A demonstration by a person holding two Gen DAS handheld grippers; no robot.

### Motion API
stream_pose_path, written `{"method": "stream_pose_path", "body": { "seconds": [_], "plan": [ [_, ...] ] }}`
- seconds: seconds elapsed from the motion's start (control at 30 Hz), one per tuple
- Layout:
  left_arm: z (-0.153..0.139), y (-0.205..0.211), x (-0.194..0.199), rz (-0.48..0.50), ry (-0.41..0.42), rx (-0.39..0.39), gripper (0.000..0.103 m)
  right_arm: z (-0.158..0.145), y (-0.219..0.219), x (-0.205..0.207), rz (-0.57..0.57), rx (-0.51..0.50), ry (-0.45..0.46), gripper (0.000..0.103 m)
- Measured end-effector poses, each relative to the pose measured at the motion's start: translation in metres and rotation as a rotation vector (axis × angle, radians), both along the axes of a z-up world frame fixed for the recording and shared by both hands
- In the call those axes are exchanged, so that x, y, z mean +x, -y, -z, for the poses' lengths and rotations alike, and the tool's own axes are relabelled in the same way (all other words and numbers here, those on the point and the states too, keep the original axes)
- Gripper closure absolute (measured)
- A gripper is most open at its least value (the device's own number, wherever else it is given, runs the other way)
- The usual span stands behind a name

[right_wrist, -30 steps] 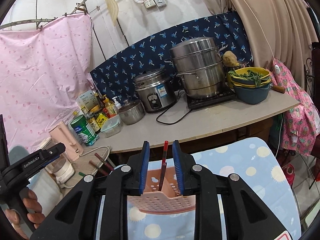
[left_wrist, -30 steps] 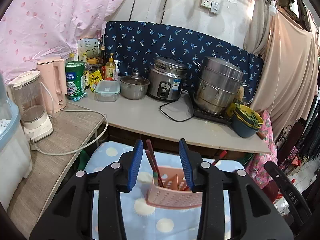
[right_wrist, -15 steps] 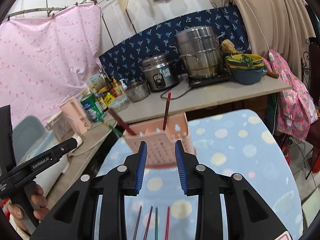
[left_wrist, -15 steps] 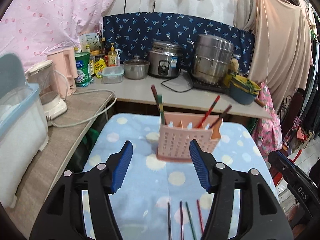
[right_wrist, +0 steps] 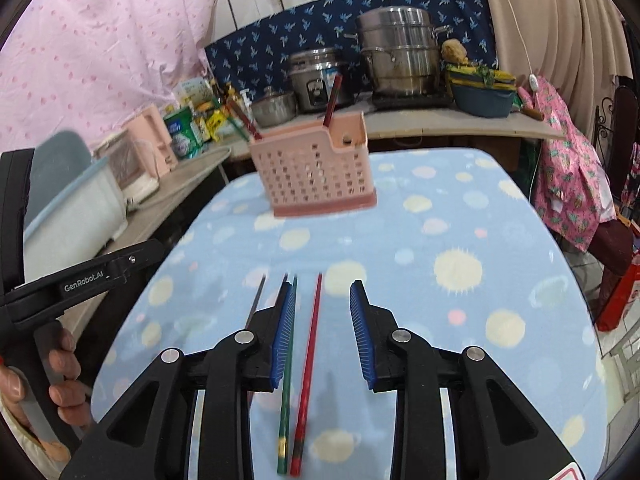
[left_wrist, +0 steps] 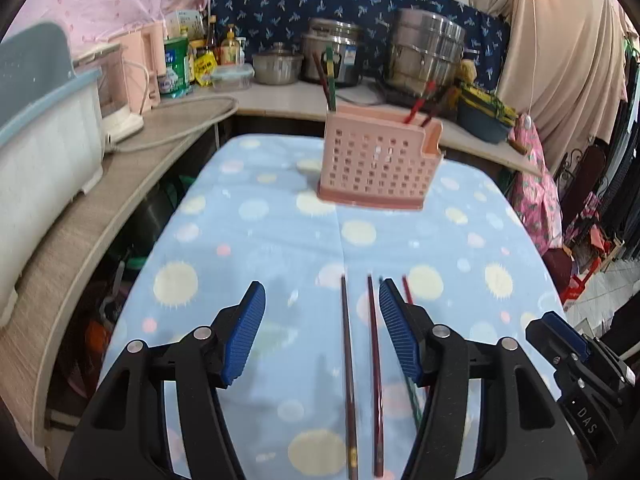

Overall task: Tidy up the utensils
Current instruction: 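Move both open tools back down to the chopsticks on the cloth, then grasp a brown chopstick with the left tool while the right tool grasps a red chopstick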

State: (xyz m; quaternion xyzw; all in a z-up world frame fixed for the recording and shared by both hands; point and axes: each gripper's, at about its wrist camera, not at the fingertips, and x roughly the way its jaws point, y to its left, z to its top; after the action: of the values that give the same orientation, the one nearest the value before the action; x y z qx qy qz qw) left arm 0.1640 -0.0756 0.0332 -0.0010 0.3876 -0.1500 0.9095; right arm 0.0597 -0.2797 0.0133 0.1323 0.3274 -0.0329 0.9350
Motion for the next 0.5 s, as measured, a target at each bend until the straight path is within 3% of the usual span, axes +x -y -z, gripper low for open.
{"method": "stream_pose_path", "body": {
  "seconds": [0.3,0.5],
  "plan": [
    [0.045,-0.009,-0.03,-0.003,-0.091,0.039,0.047,0.059,-0.025,-0.03,-0.047,0.012,-0.137,0.074],
    [0.063,-0.013,-0.041,-0.005,-0.128,0.056,0.047,0.082,-0.04,-0.041,-0.075,-0.013,-0.189,0.074]
  ]
}}
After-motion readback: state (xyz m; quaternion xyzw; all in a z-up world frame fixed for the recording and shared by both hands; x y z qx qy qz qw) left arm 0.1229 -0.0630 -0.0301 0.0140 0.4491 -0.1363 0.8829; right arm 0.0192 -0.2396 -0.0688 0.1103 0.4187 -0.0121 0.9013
